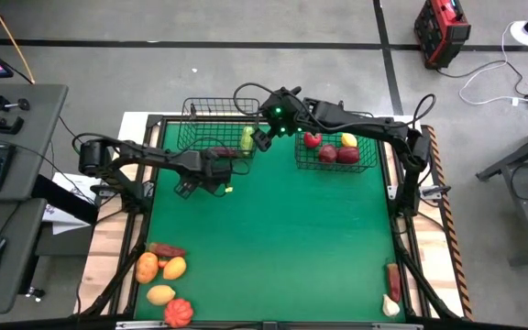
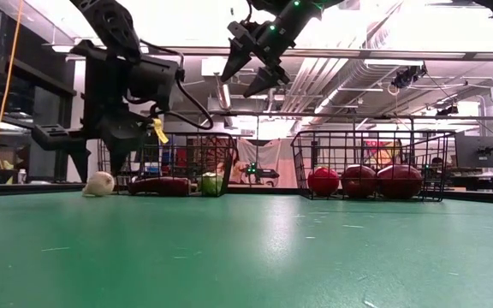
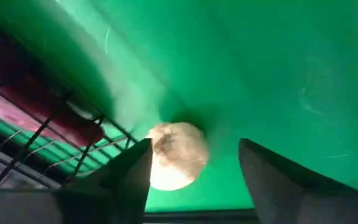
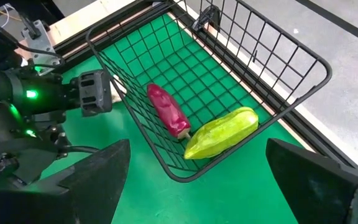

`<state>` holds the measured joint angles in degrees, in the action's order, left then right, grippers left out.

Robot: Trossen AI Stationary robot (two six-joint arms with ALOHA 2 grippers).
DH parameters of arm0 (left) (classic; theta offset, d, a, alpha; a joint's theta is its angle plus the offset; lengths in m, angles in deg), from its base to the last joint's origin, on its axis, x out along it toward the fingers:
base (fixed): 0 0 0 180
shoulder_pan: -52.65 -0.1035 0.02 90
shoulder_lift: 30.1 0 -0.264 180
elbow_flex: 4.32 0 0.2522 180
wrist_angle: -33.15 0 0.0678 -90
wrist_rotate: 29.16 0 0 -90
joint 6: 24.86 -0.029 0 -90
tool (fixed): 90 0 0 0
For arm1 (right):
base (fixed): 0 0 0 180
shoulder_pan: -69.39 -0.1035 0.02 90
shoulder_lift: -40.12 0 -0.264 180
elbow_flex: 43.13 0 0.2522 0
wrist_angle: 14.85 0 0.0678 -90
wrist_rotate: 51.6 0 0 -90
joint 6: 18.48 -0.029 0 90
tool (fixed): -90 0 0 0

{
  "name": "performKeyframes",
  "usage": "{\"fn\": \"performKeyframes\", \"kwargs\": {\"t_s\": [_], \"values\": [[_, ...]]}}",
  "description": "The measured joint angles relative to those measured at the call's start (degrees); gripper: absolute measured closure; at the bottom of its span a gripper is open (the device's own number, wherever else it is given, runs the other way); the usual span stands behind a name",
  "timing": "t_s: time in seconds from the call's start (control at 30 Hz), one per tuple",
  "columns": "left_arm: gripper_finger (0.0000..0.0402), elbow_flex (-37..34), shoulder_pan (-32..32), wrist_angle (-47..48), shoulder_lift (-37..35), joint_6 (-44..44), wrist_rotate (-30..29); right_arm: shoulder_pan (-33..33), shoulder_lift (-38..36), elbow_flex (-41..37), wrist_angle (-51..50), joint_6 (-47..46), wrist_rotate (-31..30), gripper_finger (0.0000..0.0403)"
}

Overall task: Sort produce into baskets
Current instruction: Put the left white garlic into the left wire basket

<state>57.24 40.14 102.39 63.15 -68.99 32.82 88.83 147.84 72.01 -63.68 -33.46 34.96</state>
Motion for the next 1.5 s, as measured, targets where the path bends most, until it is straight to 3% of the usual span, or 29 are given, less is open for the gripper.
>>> {"fn": "performKeyframes", "kwargs": {"t_s": [0.07,0.17,0.33,0.53,0.77,0.87,1.1,1.27,1.5], "values": [[0.0209,0.0,0.1,1.0,0.0,0.5,2.2,0.0,0.0,0.0,-0.1,0.0,0.0,0.0034],[0.0274,-0.6,0.2,3.3,1.3,1.8,10.2,0.0,0.0,0.0,-0.4,0.0,0.0,0.0034],[0.0388,0.2,1.8,5.3,0.8,9.9,19.7,0.0,0.0,0.0,-0.6,0.5,-0.1,0.0034],[0.0397,4.7,5.3,10.4,0.2,16.7,24.6,0.1,0.0,0.0,-0.5,0.7,-0.1,0.0034],[0.0401,10.1,7.1,11.1,-6.8,18.2,21.9,0.4,0.0,0.0,-0.6,1.0,-0.1,0.0034],[0.0401,7.5,4.5,10.8,-10.7,18.9,19.0,0.5,0.0,0.0,-1.0,1.0,-0.1,0.0034],[0.0401,-0.3,-3.6,5.6,-16.8,33.8,18.4,0.5,0.0,0.0,-1.6,1.6,-0.1,0.0034],[0.0401,-3.8,-6.8,-0.4,-19.0,31.1,13.4,0.5,0.0,0.0,-1.7,2.1,-0.1,0.0034],[0.0401,-4.3,-5.8,-5.3,-23.1,29.4,8.4,0.5,0.0,0.0,-3.4,3.1,-1.6,0.0034]]}}
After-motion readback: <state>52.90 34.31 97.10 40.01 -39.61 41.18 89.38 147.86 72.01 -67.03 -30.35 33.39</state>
